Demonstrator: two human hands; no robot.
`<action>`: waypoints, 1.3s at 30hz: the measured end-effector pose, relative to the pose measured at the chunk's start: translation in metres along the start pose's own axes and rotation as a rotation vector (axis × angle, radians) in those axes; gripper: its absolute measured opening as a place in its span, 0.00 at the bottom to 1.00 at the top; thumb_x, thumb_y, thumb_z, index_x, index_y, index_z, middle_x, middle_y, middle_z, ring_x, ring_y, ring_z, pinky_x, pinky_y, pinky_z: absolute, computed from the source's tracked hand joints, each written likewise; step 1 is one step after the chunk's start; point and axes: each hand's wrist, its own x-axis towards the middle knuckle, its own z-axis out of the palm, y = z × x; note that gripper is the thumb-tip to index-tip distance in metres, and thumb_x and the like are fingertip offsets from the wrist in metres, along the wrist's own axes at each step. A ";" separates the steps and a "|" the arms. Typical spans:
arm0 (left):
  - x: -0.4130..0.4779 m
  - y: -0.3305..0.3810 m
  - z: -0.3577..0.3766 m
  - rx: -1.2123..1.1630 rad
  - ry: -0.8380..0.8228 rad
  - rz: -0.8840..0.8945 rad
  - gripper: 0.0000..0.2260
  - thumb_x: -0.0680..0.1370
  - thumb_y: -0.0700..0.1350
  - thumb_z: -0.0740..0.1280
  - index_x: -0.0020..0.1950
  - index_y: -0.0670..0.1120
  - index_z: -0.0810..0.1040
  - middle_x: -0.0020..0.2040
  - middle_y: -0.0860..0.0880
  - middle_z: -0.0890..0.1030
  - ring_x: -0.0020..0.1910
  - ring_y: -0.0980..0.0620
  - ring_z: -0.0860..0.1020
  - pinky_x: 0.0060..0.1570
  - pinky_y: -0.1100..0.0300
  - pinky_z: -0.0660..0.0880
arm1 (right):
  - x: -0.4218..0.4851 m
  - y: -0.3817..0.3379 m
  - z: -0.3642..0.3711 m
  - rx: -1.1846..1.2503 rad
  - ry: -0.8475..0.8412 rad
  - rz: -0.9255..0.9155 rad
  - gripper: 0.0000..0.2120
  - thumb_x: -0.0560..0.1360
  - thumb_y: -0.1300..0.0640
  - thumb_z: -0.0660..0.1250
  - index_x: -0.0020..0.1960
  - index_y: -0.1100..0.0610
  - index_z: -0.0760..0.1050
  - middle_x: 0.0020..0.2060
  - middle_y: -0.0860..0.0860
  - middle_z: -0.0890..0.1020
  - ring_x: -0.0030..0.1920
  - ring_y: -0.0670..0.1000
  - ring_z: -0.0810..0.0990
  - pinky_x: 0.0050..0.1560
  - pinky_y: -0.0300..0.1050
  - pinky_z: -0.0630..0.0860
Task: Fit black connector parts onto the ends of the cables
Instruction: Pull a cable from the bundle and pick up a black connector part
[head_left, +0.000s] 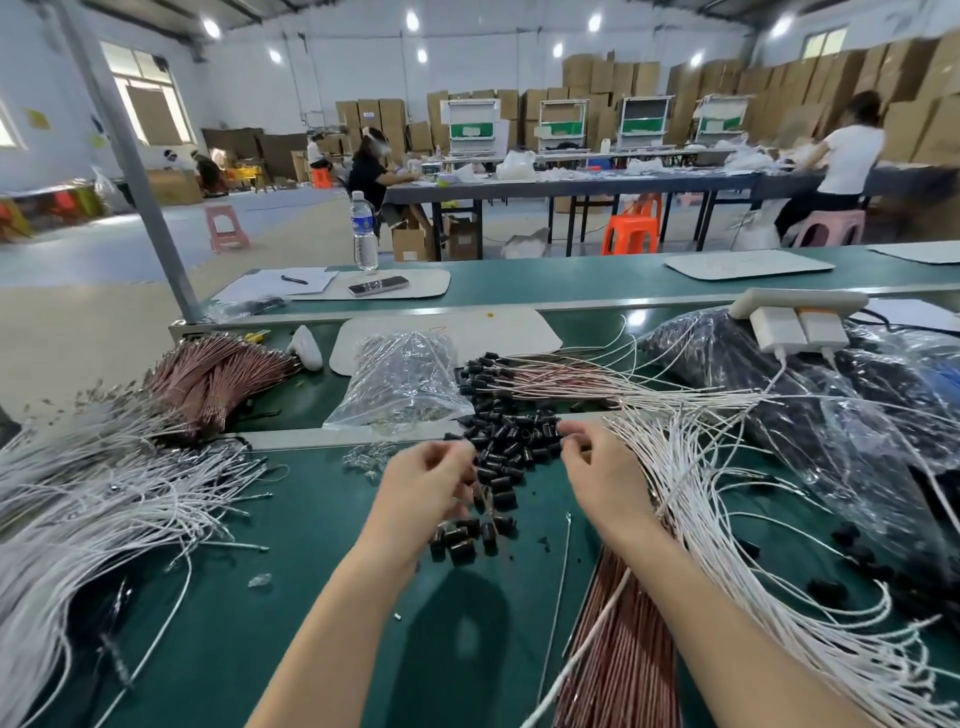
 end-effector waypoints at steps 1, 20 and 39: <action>0.002 -0.004 -0.004 -0.150 0.093 0.017 0.08 0.81 0.46 0.69 0.50 0.41 0.82 0.37 0.48 0.82 0.32 0.56 0.79 0.34 0.64 0.78 | -0.001 -0.002 0.005 -0.053 -0.054 -0.042 0.12 0.84 0.56 0.60 0.64 0.49 0.77 0.50 0.45 0.81 0.32 0.40 0.75 0.32 0.33 0.74; -0.004 -0.039 0.005 -0.513 0.428 0.248 0.12 0.76 0.50 0.69 0.51 0.43 0.77 0.42 0.45 0.86 0.41 0.48 0.85 0.38 0.60 0.82 | -0.008 0.003 0.014 0.635 -0.150 0.291 0.11 0.83 0.60 0.64 0.63 0.55 0.78 0.47 0.50 0.83 0.44 0.46 0.83 0.50 0.39 0.82; 0.000 -0.044 0.012 -0.483 0.339 0.263 0.11 0.75 0.48 0.70 0.51 0.42 0.77 0.45 0.43 0.85 0.41 0.47 0.85 0.37 0.58 0.82 | -0.018 0.003 0.002 1.523 -0.143 0.598 0.15 0.73 0.65 0.70 0.59 0.63 0.77 0.51 0.63 0.85 0.50 0.57 0.87 0.44 0.43 0.84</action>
